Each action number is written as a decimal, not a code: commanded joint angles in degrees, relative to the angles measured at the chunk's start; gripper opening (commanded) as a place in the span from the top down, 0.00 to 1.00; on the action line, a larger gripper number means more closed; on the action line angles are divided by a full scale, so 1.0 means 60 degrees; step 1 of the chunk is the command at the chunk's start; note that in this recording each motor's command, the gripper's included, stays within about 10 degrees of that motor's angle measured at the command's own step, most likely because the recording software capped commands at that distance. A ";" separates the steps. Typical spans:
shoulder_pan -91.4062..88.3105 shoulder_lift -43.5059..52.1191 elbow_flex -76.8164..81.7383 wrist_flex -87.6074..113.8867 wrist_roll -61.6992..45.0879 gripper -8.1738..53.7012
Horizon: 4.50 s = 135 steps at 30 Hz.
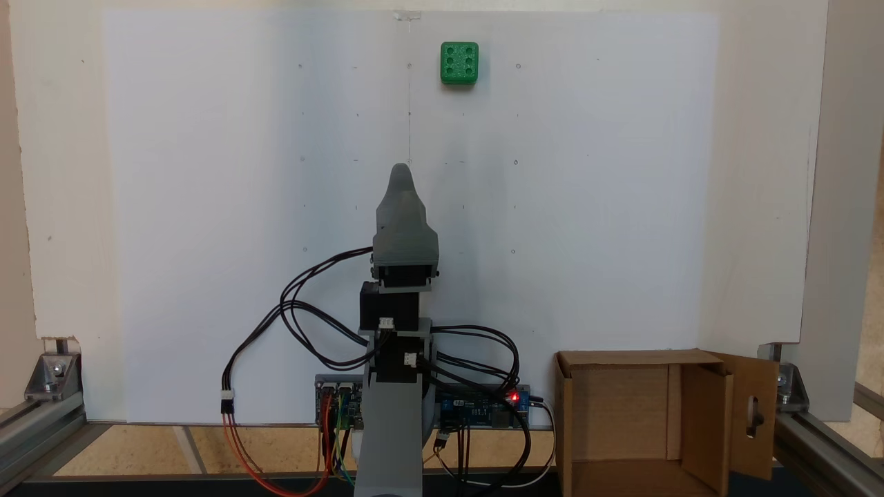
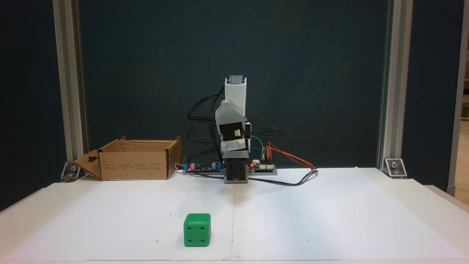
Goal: Grasp a green dice and put it in the bin.
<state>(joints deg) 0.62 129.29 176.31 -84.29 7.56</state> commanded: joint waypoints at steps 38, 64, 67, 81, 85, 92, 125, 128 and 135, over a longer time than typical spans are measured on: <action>0.1025 0.1055 0.0483 -0.0498 -0.0249 0.15; 0.0425 0.1069 -0.3882 0.5959 -0.0366 0.16; 0.0366 0.1055 -0.4893 0.7863 -0.0366 0.16; -0.0190 -0.1055 -1.0309 1.6755 -0.0352 0.17; -0.0176 -0.2549 -1.2378 1.9289 -0.0352 0.17; 0.0146 -0.5127 -1.5539 2.3390 -0.0352 0.15; 0.1377 -1.1426 -2.2764 2.7334 -0.3662 0.13; 0.1377 -1.1719 -2.2925 2.7290 -0.3662 0.13; 0.1377 -1.2187 -2.2925 2.6602 -0.3633 0.13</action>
<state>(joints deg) 8.88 55.63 41.66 75.32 -11.16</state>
